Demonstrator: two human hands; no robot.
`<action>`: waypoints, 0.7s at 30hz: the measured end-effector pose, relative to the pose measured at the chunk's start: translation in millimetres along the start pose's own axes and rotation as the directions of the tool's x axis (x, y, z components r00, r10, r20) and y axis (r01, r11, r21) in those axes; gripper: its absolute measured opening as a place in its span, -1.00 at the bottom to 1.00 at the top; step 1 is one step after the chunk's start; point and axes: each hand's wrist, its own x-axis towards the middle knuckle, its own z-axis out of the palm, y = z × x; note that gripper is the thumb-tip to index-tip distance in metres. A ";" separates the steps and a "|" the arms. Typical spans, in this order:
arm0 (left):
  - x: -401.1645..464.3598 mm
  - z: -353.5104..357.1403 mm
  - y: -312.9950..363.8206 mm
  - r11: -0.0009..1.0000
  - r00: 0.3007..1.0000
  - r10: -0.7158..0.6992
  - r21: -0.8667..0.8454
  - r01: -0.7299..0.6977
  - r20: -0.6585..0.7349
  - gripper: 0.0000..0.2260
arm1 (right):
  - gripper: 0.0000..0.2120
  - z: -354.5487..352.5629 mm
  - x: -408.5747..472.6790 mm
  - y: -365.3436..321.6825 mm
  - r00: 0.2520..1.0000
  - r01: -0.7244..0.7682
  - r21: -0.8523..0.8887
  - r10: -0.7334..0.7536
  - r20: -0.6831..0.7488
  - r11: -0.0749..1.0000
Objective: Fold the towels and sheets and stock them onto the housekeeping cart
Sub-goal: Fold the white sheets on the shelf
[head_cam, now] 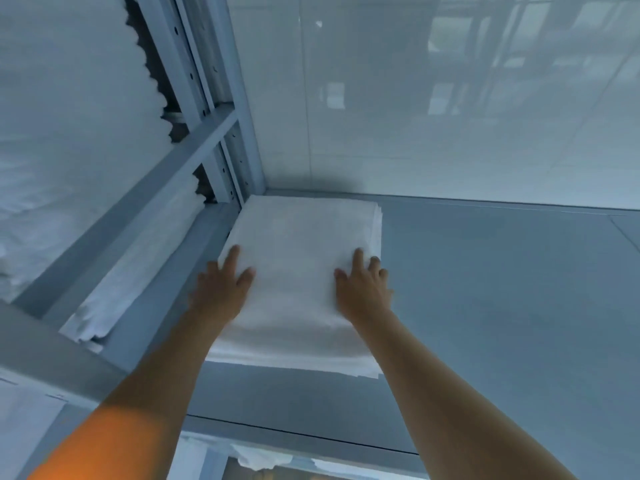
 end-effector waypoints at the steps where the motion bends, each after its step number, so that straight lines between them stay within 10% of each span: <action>1: -3.1 12.2 -7.7 0.999 1.000 0.007 -0.038 -0.007 -0.003 -0.42 | -0.38 12.3 -6.7 9.7 1.000 0.000 -0.047 -0.001 -0.014 0.999; 9: 0.6 13.1 -6.9 0.999 1.000 0.019 0.050 -0.019 0.005 -0.44 | -0.36 19.0 -8.1 22.2 1.000 0.022 -0.060 -0.023 -0.021 0.998; 21: -65.7 23.6 167.8 0.873 0.872 0.483 0.121 -0.472 -0.084 -0.54 | -0.36 -95.0 -27.5 152.3 0.986 0.041 -0.066 -0.051 -0.156 0.997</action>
